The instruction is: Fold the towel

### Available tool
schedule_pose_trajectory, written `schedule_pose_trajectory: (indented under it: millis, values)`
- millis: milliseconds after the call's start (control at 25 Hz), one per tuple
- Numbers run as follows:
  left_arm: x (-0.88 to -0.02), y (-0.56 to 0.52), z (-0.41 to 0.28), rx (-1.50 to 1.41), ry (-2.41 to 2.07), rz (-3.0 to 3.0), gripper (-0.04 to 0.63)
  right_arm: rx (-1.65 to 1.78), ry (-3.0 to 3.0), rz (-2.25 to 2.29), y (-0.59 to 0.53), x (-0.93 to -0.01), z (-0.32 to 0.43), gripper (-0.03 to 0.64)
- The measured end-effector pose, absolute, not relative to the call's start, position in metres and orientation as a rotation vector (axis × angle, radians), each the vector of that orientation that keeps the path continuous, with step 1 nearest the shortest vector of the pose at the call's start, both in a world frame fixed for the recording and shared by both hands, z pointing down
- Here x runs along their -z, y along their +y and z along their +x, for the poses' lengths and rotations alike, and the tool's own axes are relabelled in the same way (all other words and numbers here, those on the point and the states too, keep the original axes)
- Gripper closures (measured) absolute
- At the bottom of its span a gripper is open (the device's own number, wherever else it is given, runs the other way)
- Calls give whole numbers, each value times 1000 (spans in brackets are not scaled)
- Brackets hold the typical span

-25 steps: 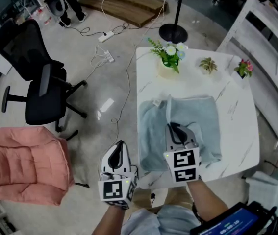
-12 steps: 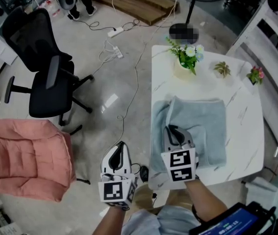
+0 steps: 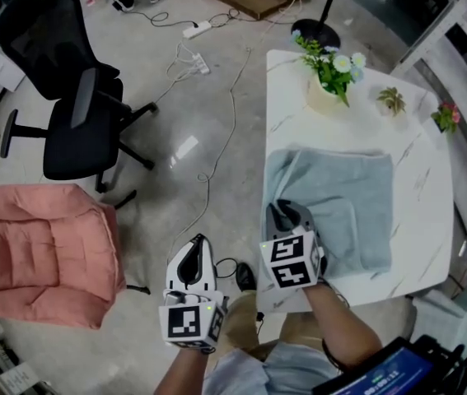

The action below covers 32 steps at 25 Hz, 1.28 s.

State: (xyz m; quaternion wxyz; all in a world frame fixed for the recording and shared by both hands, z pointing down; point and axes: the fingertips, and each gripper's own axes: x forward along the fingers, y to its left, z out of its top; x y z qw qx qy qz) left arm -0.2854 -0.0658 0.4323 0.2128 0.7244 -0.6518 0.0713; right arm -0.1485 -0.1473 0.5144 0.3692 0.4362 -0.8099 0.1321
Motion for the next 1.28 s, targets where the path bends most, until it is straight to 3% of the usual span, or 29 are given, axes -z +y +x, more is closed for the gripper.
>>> schedule_pose_trajectory:
  millis: [120, 200, 360, 680, 1040, 1280]
  values:
    - [-437, -64, -283, -199, -1805, 2021, 588, -377, -2108, 1087, -146, -515, -152, 533]
    - [-434, -65, -277, -193, -1792, 2031, 588, -428, -2149, 1053, -142, -504, -155, 449]
    - [-413, -67, -257, -170, -1762, 2068, 588, -463, -2249, 1032, -136, -459, -147, 423]
    - [-384, -75, -203, -158, -1759, 2134, 588, -457, -2354, 891, -122, -432, -137, 402]
    - [-394, -73, -166, -196, -1802, 2077, 588, -526, -2289, 1006, -147, -443, -13, 408]
    - [-411, -76, -135, -226, -1852, 2017, 588, -612, -2264, 898, -150, -486, 16, 410]
